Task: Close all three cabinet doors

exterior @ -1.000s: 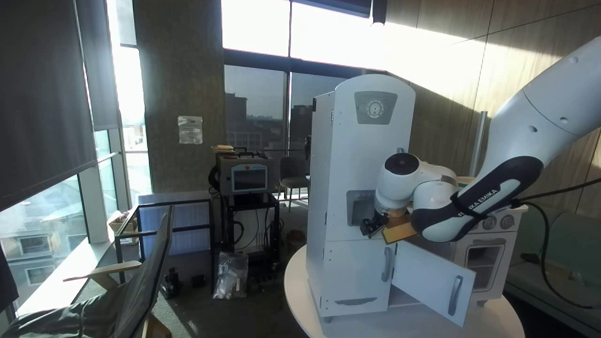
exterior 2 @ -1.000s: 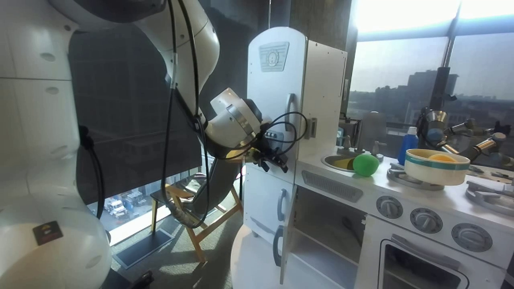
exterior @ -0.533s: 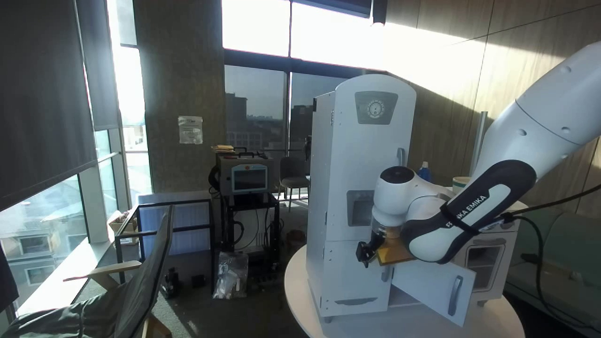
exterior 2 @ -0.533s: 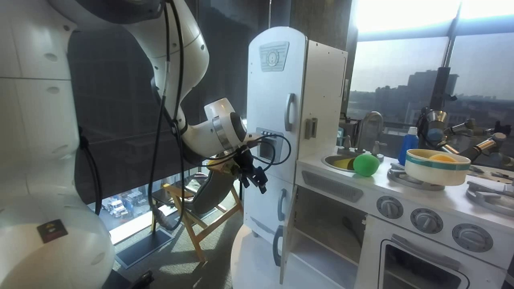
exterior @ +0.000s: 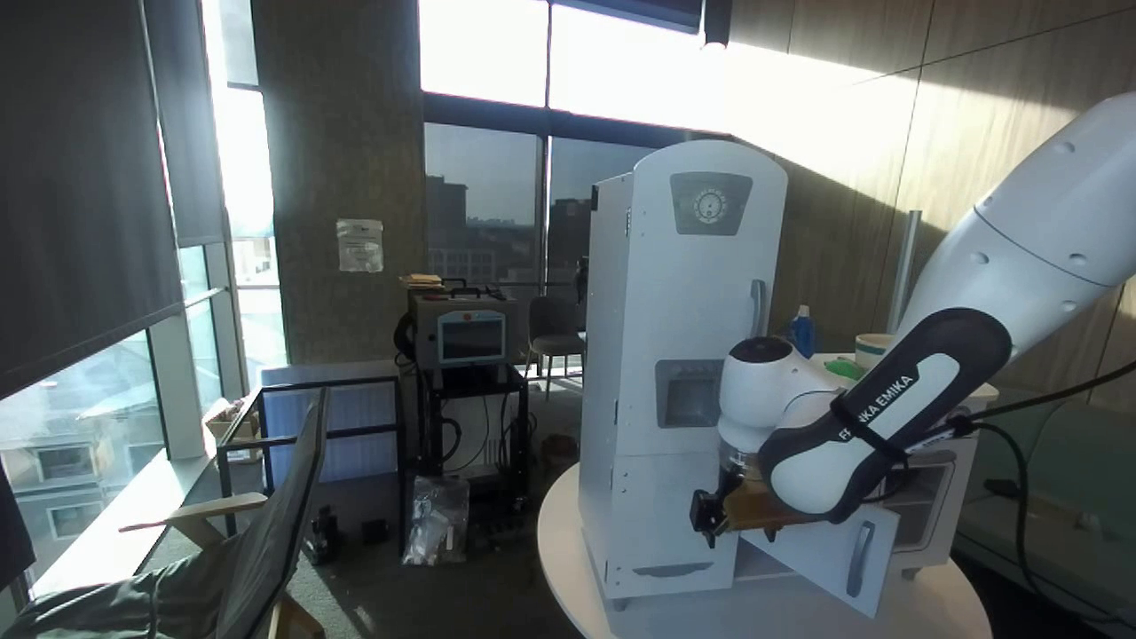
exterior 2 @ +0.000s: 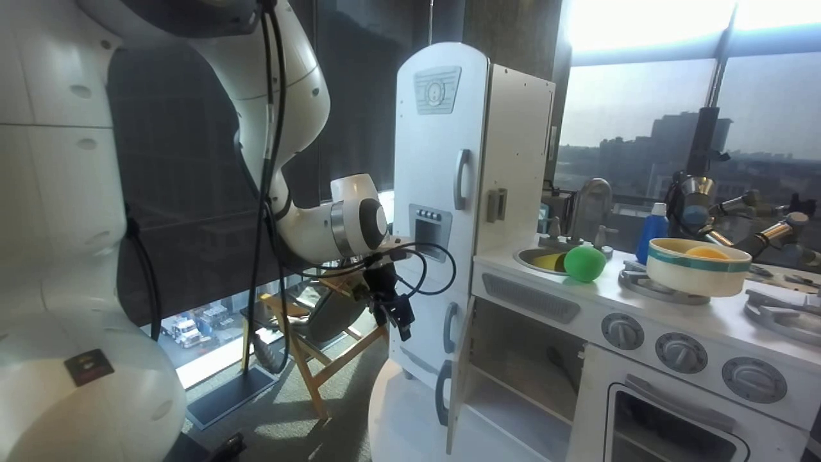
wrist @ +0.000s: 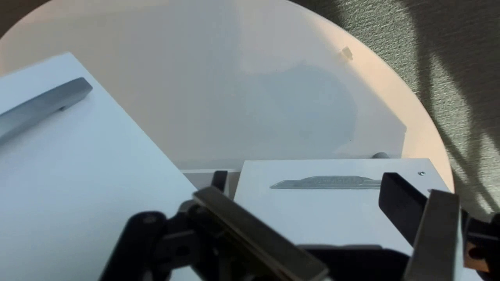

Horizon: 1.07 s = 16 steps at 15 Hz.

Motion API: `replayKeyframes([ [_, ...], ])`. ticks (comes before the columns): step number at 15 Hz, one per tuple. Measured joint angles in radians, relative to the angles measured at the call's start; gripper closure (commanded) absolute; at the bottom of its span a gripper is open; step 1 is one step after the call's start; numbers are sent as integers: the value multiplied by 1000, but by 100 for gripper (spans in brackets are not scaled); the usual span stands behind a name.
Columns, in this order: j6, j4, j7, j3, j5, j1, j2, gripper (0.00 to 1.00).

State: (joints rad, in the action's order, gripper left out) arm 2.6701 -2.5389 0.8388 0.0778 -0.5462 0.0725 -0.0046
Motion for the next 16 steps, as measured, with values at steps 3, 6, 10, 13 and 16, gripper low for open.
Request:
replayKeyframes([
  [3,1,-3,-46,-3,58,-15,0,0],
  [6,1,-3,-47,-4,60,-18,0,0],
  [10,-19,-18,-50,-18,60,-23,-1,0],
  [13,-40,-55,-52,-43,60,-23,-32,0],
  [16,-94,-97,-62,-59,51,-16,-99,0],
])
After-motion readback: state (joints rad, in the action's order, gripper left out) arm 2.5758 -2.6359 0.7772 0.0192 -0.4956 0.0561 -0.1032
